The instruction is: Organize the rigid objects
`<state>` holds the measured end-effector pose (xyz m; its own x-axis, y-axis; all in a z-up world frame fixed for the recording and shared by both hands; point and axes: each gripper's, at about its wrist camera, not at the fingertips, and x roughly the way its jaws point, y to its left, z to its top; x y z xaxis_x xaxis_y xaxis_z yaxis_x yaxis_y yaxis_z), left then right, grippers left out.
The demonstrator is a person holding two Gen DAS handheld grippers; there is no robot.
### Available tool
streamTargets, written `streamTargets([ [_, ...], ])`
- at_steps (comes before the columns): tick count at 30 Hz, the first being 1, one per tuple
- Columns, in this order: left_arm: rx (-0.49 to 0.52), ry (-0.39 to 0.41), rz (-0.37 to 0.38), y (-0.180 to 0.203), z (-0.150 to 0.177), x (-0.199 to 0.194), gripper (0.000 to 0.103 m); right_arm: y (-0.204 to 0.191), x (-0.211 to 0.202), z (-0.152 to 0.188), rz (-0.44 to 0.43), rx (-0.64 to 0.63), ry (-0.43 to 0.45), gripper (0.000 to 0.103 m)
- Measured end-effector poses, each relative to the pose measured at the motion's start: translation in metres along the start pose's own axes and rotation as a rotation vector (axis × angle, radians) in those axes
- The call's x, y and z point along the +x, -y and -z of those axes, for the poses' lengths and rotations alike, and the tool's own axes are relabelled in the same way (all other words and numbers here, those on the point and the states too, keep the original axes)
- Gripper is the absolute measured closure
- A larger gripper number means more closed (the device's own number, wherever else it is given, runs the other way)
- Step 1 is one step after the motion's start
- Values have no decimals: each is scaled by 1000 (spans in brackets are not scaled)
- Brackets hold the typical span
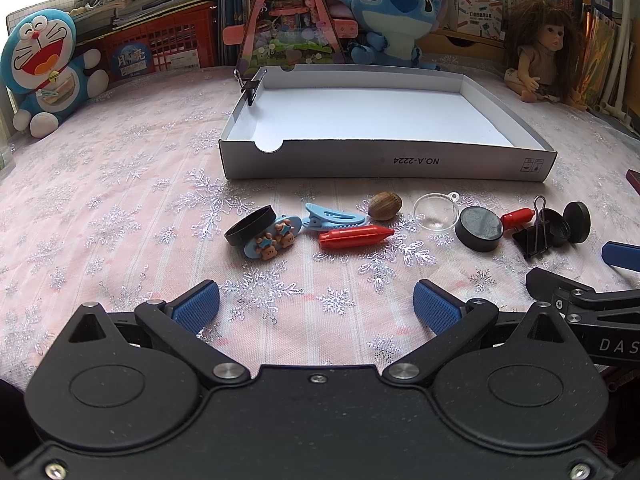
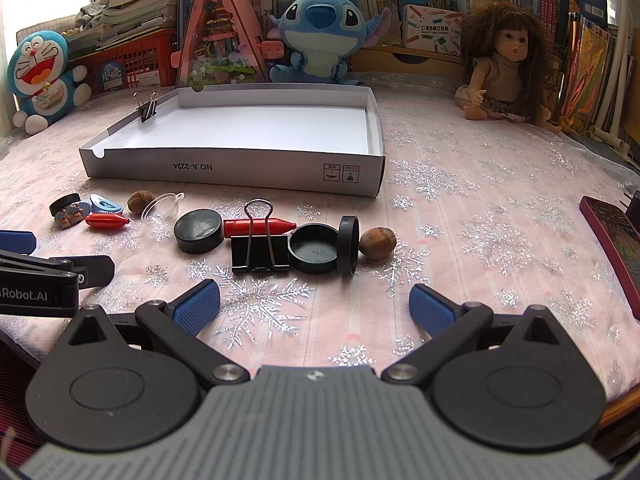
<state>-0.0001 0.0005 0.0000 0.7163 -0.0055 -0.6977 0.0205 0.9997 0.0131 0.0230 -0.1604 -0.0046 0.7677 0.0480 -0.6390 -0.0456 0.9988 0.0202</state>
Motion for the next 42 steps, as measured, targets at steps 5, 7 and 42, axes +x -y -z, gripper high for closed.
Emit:
streamTargets([
  [5,0,0,0,0,0,0,0,0,0,0,0,0,0,0],
  [7,0,1,0,0,0,0,0,0,0,0,0,0,1,0],
  [42,11,35,45,-12,-1,1,3,4,-2,6,-10,1,64,0],
])
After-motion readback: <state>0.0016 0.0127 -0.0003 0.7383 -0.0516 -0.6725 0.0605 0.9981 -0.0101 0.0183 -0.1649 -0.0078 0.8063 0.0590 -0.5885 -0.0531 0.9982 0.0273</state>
